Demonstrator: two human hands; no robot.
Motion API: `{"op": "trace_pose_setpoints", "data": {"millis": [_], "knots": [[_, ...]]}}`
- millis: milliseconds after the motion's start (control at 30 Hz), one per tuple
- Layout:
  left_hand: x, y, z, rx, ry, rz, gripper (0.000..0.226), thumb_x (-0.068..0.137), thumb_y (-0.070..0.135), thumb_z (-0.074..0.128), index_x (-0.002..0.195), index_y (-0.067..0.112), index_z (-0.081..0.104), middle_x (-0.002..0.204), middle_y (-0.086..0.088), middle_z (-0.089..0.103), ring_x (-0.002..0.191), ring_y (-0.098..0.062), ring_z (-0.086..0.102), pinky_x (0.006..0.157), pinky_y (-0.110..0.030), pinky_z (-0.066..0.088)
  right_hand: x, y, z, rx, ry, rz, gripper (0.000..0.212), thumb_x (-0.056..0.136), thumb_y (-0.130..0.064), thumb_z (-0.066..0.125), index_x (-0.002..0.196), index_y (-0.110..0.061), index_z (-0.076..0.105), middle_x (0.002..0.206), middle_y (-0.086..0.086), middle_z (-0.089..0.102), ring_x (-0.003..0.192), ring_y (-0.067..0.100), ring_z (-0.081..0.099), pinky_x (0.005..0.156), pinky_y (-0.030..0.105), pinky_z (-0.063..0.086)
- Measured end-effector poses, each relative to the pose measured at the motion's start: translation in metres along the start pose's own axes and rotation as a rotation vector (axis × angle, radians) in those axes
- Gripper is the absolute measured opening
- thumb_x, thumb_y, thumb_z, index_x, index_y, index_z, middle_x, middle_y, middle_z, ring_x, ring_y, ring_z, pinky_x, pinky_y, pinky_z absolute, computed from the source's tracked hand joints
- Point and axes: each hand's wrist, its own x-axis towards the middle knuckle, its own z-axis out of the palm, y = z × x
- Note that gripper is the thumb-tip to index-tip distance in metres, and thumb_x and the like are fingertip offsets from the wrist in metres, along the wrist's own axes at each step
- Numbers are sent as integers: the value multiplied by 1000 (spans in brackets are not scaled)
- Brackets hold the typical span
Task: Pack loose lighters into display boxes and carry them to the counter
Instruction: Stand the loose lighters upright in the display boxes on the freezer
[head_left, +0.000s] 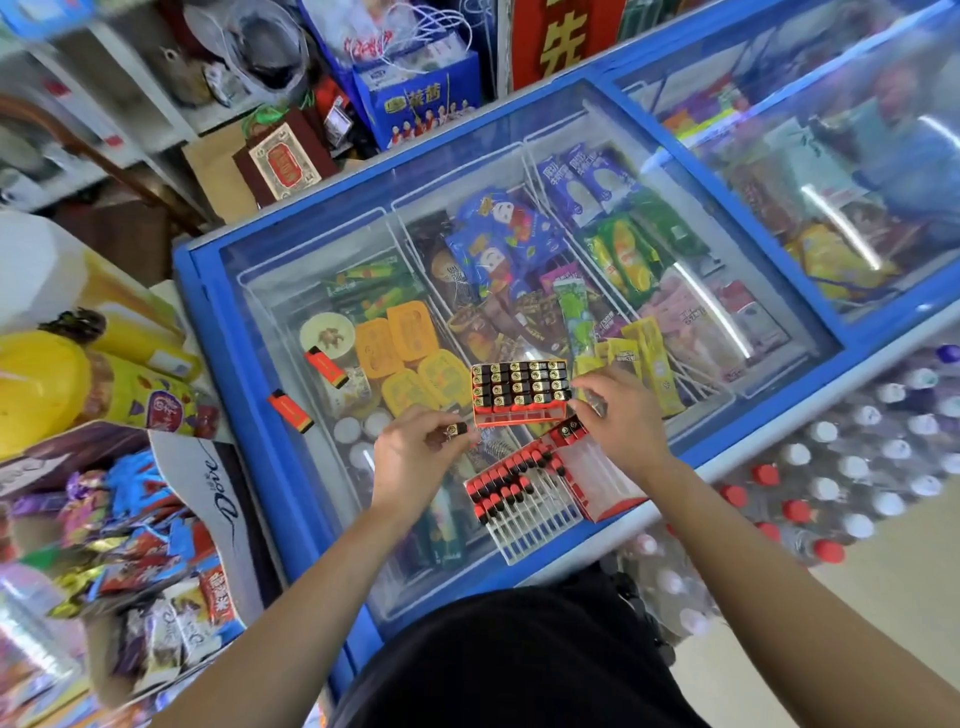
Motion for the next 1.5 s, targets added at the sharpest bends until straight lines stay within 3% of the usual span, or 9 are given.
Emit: {"op": "trace_pose_setpoints", "data": {"millis": [100, 400, 633, 767, 900, 1167, 1233, 1367, 1500], "knots": [[2, 0, 3, 4, 9, 32, 31, 78, 35, 84, 102, 17, 80, 88, 8, 71, 74, -2, 66, 75, -15, 55, -3, 0, 6, -19, -42, -82, 14, 90, -12, 71, 102, -13, 78, 104, 0, 70, 96, 20, 62, 86, 37, 52], [7, 0, 10, 18, 35, 62, 29, 80, 31, 83, 101, 12, 79, 86, 5, 73, 74, 4, 65, 75, -6, 50, -27, -7, 15, -88, -138, -32, 33, 94, -16, 63, 127, -15, 67, 138, -2, 58, 112, 20, 56, 92, 38, 50], [18, 6, 30, 75, 12, 68, 24, 83, 25, 83, 101, 11, 76, 89, 2, 73, 73, -5, 65, 72, -18, 58, -30, -2, 14, -65, -133, 4, 35, 94, -14, 62, 129, -15, 66, 139, -2, 56, 118, 22, 54, 97, 41, 49], [22, 2, 30, 107, 15, 24, 22, 85, 28, 81, 98, 13, 71, 86, 6, 69, 71, -4, 63, 66, -7, 50, -27, -4, 20, -40, -137, 13, 34, 94, -14, 62, 128, -15, 66, 138, -3, 56, 117, 21, 54, 94, 42, 51], [27, -1, 29, 168, -21, 140, 20, 79, 23, 85, 90, 10, 74, 81, 2, 70, 65, -9, 62, 64, -19, 53, -29, -4, 21, -9, -130, 37, 34, 94, -12, 62, 127, -16, 67, 136, -3, 57, 114, 20, 54, 88, 42, 54], [35, -5, 32, 278, -2, 247, 17, 76, 18, 88, 80, 9, 74, 74, -2, 70, 60, -13, 60, 57, -23, 50, -27, -6, 23, 30, -105, 38, 33, 92, -11, 63, 124, -17, 68, 134, -3, 58, 112, 19, 54, 84, 40, 55], [33, -8, 32, 301, 7, 307, 14, 77, 15, 87, 82, 8, 76, 75, -4, 71, 63, -17, 64, 57, -22, 48, -28, -6, 22, 45, -113, 44, 33, 92, -11, 63, 125, -18, 68, 134, -5, 57, 113, 18, 53, 82, 35, 56], [31, -14, 31, 384, -4, 461, 8, 83, 9, 82, 79, 6, 76, 73, -5, 69, 63, -21, 63, 50, -31, 55, -25, -5, 13, 79, -179, 81, 35, 95, -11, 62, 128, -21, 66, 139, -11, 54, 122, 9, 48, 86, 1, 36], [31, -7, 31, 436, 2, 417, 10, 78, 14, 86, 82, 13, 78, 76, 1, 68, 67, -17, 62, 45, -23, 42, -22, -1, 3, 120, -249, 105, 41, 95, -7, 62, 131, -25, 64, 143, -14, 52, 128, 1, 43, 93, -1, 26]]}}
